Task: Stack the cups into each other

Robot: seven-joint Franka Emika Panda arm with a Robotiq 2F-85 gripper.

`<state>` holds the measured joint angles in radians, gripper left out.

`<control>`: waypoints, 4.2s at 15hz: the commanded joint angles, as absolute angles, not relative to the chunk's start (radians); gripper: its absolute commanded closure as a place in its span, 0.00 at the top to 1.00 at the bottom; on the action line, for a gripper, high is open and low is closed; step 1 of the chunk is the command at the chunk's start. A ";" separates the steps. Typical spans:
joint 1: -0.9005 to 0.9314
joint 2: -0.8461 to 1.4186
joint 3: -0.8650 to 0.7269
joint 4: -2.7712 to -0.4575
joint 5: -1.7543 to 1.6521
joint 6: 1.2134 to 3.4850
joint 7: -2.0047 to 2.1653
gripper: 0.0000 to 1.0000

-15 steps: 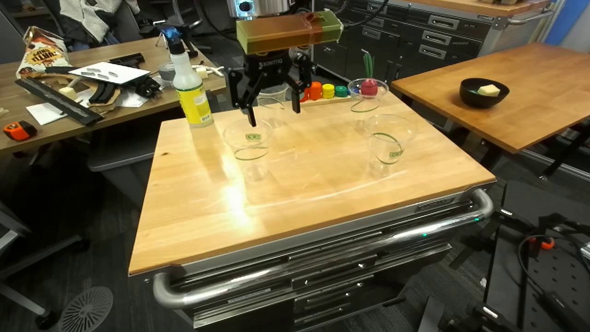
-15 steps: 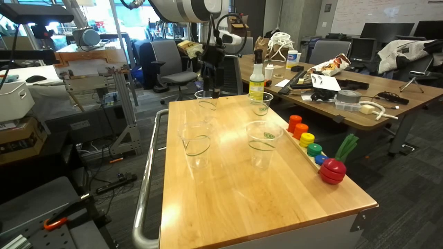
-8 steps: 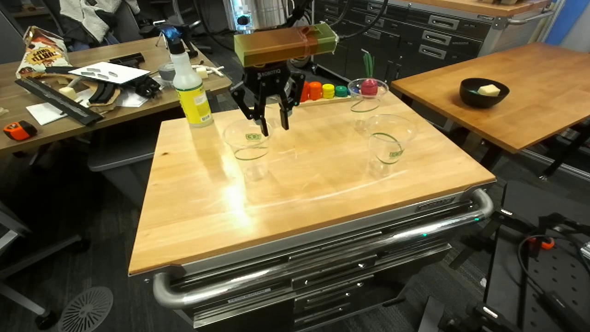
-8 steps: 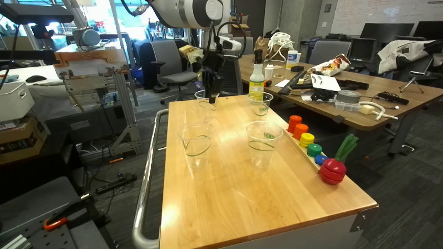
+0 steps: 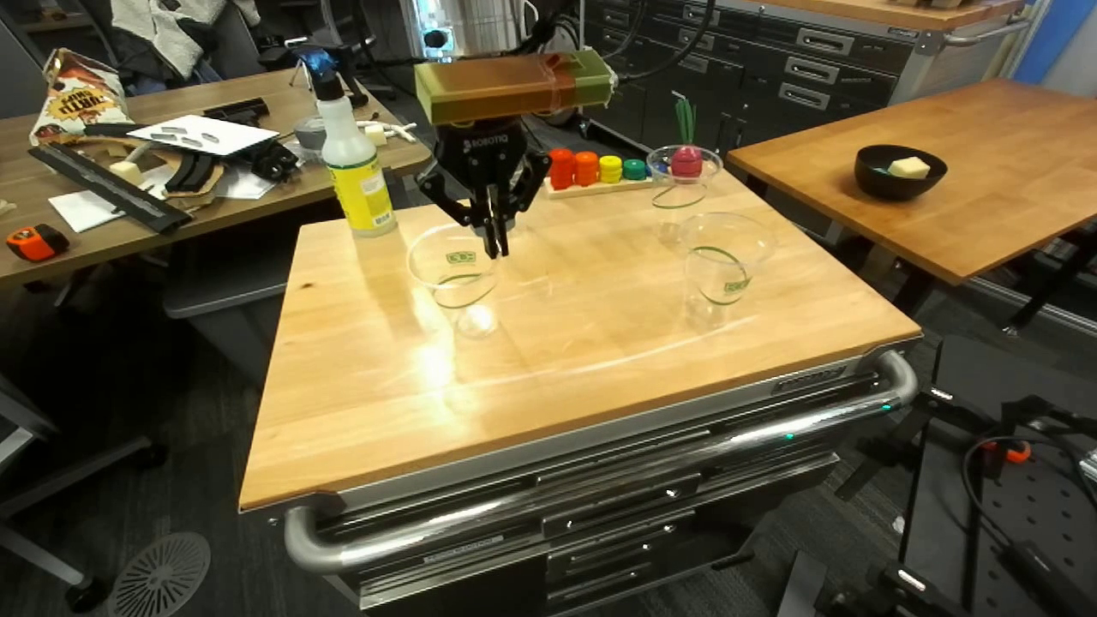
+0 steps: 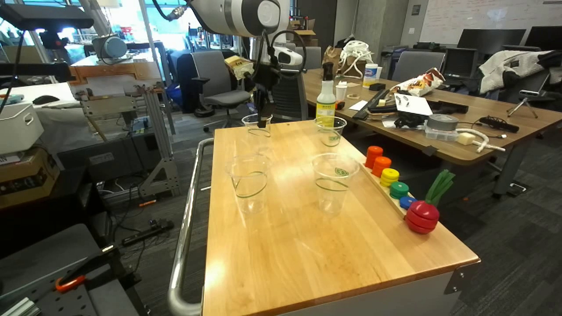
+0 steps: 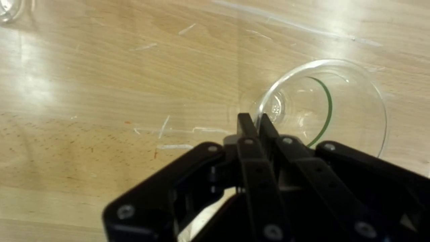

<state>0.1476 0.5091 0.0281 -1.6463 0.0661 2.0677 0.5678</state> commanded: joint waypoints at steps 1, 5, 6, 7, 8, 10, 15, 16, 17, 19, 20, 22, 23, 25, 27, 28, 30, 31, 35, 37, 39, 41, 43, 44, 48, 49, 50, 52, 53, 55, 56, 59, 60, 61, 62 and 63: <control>0.139 0.490 0.030 -1.632 0.145 2.034 0.576 0.01; 0.094 0.431 0.034 -1.597 0.266 1.949 0.560 0.02; 0.078 0.414 0.034 -1.581 0.299 1.924 0.556 0.02; 0.060 0.394 0.031 -1.557 0.332 1.898 0.557 0.02; 0.047 0.375 0.024 -1.534 0.355 1.883 0.564 0.02; 0.022 0.339 0.005 -1.488 0.373 1.887 0.574 0.02; -0.031 0.349 -0.055 -1.361 0.331 1.929 0.601 0.02; -0.041 0.362 -0.064 -1.343 0.331 1.923 0.602 0.02; -0.049 0.386 -0.069 -1.322 0.336 1.919 0.606 0.02; -0.065 0.436 -0.073 -1.284 0.350 1.898 0.611 0.02; -0.071 0.462 -0.072 -1.266 0.355 1.888 0.614 0.02; -0.078 0.514 -0.069 -1.233 0.357 1.877 0.623 0.02; -0.081 0.538 -0.070 -1.218 0.353 1.872 0.626 0.02; -0.083 0.584 -0.072 -1.187 0.345 1.877 0.639 0.02; -0.090 0.621 -0.071 -1.157 0.348 1.868 0.650 0.02; -0.095 0.633 -0.069 -1.147 0.351 1.859 0.652 0.02; -0.101 0.641 -0.065 -1.143 0.356 1.849 0.654 0.02; -0.103 0.643 -0.065 -1.142 0.355 1.842 0.655 0.02; -0.107 0.624 -0.058 -1.178 0.362 1.807 0.639 0.02; -0.105 0.624 -0.054 -1.189 0.363 1.787 0.630 0.02; -0.103 0.633 -0.050 -1.198 0.365 1.787 0.621 0.02; -0.095 0.645 -0.055 -1.201 0.347 1.804 0.620 0.02; -0.091 0.657 -0.061 -1.198 0.335 1.813 0.620 0.02; -0.091 0.662 -0.064 -1.198 0.330 1.819 0.619 0.02; -0.091 0.675 -0.074 -1.203 0.312 1.848 0.609 0.03; -0.093 0.679 -0.074 -1.202 0.310 1.851 0.605 0.03; -0.095 0.682 -0.073 -1.201 0.310 1.856 0.602 0.06; -0.097 0.685 -0.070 -1.201 0.314 1.856 0.591 0.33; -0.096 0.685 -0.070 -1.202 0.314 1.855 0.588 0.39; -0.093 0.676 -0.069 -1.211 0.311 1.850 0.580 0.55; -0.092 0.674 -0.069 -1.214 0.308 1.844 0.573 0.63; -0.083 0.674 -0.080 -1.227 0.281 1.820 0.571 0.85; -0.081 0.676 -0.080 -1.229 0.272 1.798 0.580 0.92; -0.080 0.678 -0.078 -1.232 0.268 1.782 0.585 1.00; -0.070 0.681 -0.085 -1.236 0.250 1.776 0.594 1.00; -0.066 0.685 -0.085 -1.236 0.243 1.768 0.600 1.00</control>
